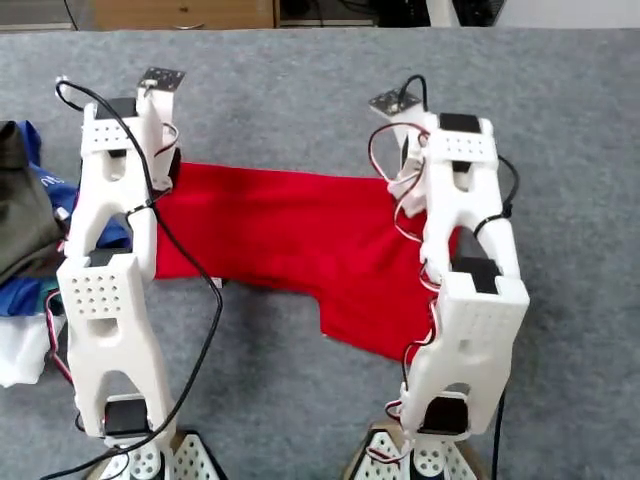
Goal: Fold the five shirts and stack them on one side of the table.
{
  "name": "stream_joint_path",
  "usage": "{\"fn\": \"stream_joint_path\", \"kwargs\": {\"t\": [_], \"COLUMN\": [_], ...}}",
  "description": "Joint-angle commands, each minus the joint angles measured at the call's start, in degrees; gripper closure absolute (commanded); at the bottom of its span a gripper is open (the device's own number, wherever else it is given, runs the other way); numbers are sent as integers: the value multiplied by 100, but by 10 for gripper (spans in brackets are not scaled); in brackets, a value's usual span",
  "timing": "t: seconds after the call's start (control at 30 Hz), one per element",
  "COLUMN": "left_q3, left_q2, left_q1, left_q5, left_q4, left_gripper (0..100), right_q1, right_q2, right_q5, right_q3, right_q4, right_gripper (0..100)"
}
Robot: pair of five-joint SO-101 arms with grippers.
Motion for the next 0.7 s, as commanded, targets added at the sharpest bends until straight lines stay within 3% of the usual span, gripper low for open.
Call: {"fn": "stream_joint_path", "kwargs": {"t": [0.0, 0.2, 0.33, 0.5, 0.67], "left_q3": [-756, -1987, -2189, -1864, -721], "left_q2": [-277, -549, -716, -963, -1727], "left_q1": [9, 132, 229, 422, 800], "left_q5": [-44, -35, -26, -18, -18], "left_q4": [475, 1451, 1512, 1512, 1512], "left_gripper": [981, 981, 981, 981, 981], "right_q1": [66, 75, 127, 127, 321], "right_q2": [-57, -57, -163, -1235, -2712], "right_q5": [-9, -9, -53, -53, -62], "right_q3": [-664, -1842, -2686, -2466, -1701], "right_q4": [589, 1749, 2277, 2268, 2268], "right_gripper": [997, 997, 997, 997, 997]}}
